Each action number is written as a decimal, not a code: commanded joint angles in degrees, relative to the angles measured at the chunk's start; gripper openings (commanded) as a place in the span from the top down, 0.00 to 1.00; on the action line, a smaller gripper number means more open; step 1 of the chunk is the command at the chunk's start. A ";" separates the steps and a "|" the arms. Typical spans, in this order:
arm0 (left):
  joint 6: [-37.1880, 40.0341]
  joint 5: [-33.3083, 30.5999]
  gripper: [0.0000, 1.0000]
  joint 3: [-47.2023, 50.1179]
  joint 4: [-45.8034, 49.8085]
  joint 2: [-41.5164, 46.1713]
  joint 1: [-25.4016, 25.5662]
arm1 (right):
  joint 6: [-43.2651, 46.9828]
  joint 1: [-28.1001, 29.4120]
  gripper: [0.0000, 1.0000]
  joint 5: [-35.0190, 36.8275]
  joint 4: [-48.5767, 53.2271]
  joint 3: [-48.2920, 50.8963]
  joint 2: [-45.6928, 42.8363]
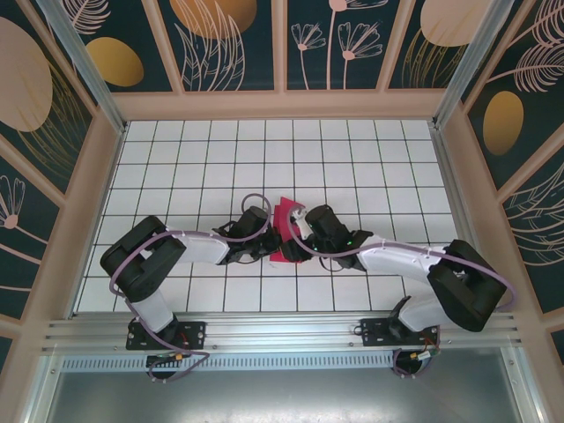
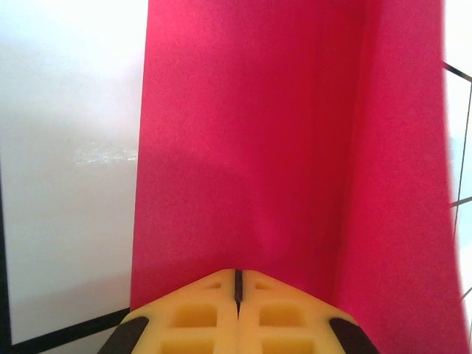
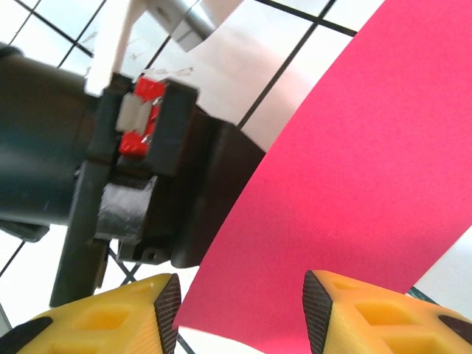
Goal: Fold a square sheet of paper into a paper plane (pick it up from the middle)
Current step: Fold the triangle a second time at the center of the table.
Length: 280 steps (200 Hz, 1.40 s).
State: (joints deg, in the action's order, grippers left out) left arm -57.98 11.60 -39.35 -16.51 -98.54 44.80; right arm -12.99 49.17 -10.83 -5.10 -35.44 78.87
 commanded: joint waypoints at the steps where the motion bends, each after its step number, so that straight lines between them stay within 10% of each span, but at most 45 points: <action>1: -0.23 0.54 0.96 -0.20 -1.37 -0.49 0.26 | 3.20 0.62 0.51 2.92 -5.96 2.46 -2.31; 280: -0.13 3.26 0.95 -1.67 -1.37 5.36 0.29 | 20.48 8.95 0.49 21.80 -26.87 12.41 -0.23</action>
State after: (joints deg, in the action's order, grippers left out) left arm -58.19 13.78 -39.68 -17.78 -94.50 44.80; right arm 6.22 57.45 7.68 -27.03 -22.74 77.76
